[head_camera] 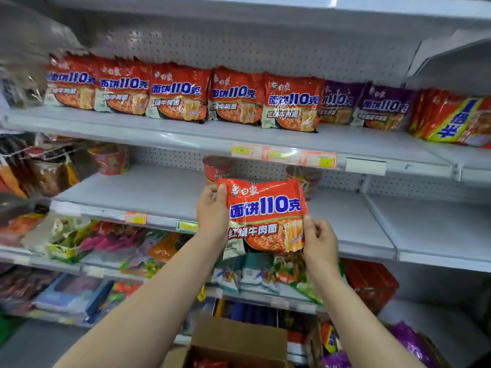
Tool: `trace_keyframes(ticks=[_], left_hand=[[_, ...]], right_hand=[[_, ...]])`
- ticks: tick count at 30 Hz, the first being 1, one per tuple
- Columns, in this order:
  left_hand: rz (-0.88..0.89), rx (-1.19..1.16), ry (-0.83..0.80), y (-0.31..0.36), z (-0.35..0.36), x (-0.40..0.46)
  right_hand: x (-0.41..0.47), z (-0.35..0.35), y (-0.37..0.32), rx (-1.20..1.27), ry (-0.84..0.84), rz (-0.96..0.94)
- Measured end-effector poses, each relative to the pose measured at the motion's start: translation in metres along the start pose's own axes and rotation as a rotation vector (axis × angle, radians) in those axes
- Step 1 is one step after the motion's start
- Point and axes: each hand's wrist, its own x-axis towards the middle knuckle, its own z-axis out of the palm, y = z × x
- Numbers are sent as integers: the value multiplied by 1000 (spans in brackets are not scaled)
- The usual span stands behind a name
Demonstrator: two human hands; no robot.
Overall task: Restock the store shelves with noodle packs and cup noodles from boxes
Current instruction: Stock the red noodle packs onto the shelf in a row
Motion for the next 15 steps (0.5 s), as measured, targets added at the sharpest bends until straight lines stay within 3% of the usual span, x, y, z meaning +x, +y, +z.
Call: trace_keyframes(ticks=[8, 15], left_hand=[[112, -37, -60, 44, 14, -5], [85, -69, -86, 56, 4, -10]], right_hand=[[2, -22, -47, -154, 88, -271], [-6, -19, -73, -21, 95, -315]])
